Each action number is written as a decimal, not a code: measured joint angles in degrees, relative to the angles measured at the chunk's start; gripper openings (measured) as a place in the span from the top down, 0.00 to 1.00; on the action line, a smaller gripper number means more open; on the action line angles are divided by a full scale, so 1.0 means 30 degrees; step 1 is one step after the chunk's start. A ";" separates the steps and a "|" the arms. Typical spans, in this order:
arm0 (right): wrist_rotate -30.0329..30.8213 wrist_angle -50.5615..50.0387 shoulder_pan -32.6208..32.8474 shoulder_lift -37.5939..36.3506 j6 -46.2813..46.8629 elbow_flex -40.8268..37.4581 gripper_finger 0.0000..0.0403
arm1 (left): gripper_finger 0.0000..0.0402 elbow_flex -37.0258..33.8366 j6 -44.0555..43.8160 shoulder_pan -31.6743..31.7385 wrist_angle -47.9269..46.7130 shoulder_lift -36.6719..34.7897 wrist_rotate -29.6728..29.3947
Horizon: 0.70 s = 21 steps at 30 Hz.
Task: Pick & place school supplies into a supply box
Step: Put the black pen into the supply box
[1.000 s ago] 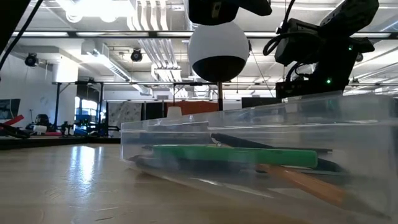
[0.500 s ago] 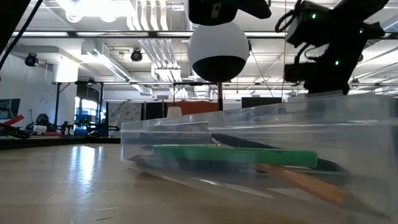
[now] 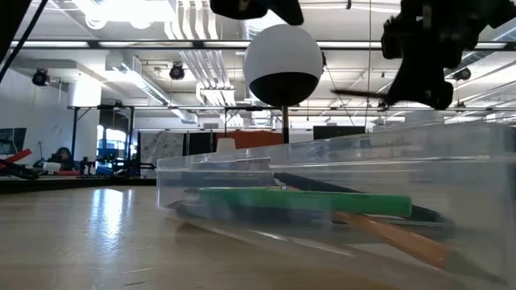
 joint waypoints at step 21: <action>-0.4257 1.2789 0.5886 0.7118 0.5555 0.0199 0.97 | 0.64 -0.1919 -1.1362 -0.3891 0.0648 -0.0081 -0.0233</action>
